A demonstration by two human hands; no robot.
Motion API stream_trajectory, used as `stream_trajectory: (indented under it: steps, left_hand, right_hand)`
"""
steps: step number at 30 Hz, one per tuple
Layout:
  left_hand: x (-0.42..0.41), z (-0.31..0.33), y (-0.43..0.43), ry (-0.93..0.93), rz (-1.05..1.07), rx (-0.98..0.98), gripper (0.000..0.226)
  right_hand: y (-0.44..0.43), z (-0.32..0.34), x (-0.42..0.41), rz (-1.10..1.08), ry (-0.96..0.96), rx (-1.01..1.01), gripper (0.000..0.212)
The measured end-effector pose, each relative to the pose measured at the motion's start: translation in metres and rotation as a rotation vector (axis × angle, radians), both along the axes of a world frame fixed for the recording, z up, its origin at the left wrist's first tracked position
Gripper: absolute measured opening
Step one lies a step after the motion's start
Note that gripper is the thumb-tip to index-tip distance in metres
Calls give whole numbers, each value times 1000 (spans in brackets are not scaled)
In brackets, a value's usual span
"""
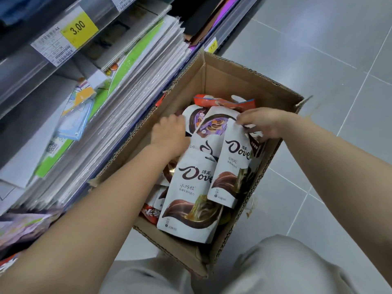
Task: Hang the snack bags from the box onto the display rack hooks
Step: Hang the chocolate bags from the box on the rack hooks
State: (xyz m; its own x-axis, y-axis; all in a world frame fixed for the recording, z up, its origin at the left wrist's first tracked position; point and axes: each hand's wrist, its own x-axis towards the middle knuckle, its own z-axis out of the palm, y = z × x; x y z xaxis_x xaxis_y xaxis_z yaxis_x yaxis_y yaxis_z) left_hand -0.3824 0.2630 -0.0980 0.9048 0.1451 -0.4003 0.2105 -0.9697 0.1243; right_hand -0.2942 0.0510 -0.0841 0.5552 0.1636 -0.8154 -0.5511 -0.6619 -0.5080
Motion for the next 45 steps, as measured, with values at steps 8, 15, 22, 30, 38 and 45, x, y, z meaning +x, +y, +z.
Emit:
stream_trajectory:
  steps: [8, 15, 22, 30, 38, 45]
  left_hand:
    - [-15, -9, -8, 284, -183, -232, 46]
    - [-5, 14, 16, -230, 46, 14, 8]
    - [10, 2, -7, -154, -240, 167, 14]
    - [23, 27, 18, -167, -80, 126, 29]
    - [20, 30, 10, -437, -90, 207, 19]
    - [15, 56, 21, -694, 38, 36, 22]
  right_hand:
    - [-3, -5, -2, 394, -144, -129, 56]
    - [-16, 10, -1, 242, -298, 233, 11]
    - [-13, -4, 4, 713, -312, -529, 32]
    - [-3, 18, 6, -3, -442, 82, 14]
    - [9, 4, 13, 183, -496, -158, 23]
    - [6, 18, 7, 71, -392, 67, 17]
